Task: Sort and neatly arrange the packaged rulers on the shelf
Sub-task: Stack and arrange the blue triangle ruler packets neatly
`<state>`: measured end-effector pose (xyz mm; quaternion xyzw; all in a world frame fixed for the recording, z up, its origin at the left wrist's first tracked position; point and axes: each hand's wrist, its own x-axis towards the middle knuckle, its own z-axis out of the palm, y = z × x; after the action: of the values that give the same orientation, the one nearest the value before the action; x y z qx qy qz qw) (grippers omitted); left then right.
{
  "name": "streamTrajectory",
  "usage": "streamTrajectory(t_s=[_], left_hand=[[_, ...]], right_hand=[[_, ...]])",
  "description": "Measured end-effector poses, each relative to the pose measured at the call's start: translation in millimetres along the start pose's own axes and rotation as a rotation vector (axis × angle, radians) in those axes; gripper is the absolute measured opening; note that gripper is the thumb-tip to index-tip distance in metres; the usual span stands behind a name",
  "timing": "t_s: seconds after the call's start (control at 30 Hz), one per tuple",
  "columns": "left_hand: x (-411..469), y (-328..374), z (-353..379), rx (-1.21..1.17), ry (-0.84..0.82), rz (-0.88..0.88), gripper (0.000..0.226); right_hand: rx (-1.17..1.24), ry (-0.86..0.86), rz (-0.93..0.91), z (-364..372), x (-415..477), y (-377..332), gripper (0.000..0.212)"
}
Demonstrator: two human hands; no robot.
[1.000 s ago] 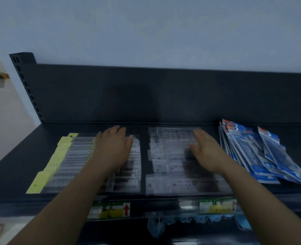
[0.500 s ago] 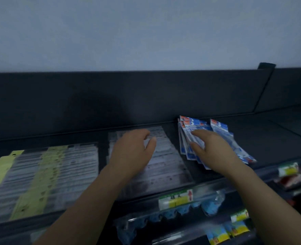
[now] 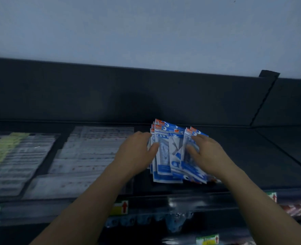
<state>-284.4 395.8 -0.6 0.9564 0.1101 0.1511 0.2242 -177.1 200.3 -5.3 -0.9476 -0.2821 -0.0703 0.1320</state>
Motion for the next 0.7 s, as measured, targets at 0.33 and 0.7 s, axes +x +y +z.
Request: streamTrajectory(t_s=[0.33, 0.7], left_hand=[[18, 41, 61, 0.029, -0.113, -0.100, 0.055], [35, 75, 65, 0.035, 0.048, -0.097, 0.045]], right_hand=[[0.226, -0.266, 0.048, 28, 4, 41, 0.037], [0.494, -0.097, 0.159, 22, 3, 66, 0.037]])
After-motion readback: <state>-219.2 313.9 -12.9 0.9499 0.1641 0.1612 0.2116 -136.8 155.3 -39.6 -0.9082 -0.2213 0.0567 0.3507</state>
